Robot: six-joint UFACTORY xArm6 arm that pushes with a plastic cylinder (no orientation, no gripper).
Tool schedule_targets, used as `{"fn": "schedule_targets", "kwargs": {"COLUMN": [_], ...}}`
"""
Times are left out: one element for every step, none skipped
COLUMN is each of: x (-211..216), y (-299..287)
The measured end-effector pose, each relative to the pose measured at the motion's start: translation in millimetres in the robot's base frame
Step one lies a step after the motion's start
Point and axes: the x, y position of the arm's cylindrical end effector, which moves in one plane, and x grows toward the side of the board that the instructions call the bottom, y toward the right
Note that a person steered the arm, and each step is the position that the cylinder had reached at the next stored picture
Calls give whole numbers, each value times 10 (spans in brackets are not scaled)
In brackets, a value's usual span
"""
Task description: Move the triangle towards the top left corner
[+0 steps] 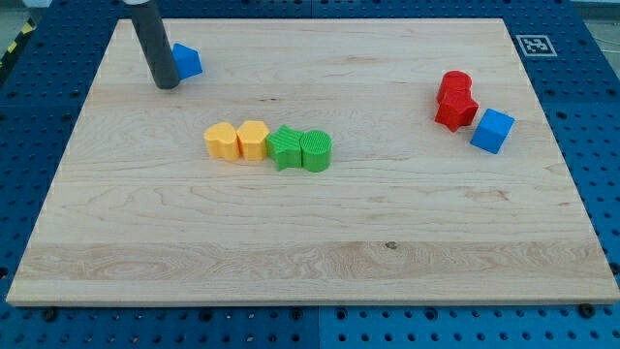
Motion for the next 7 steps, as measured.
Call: {"fn": "schedule_targets", "kwargs": {"x": [-174, -88, -208, -317, -425, -509, -447], "y": [-75, 32, 207, 335, 75, 167, 575]}}
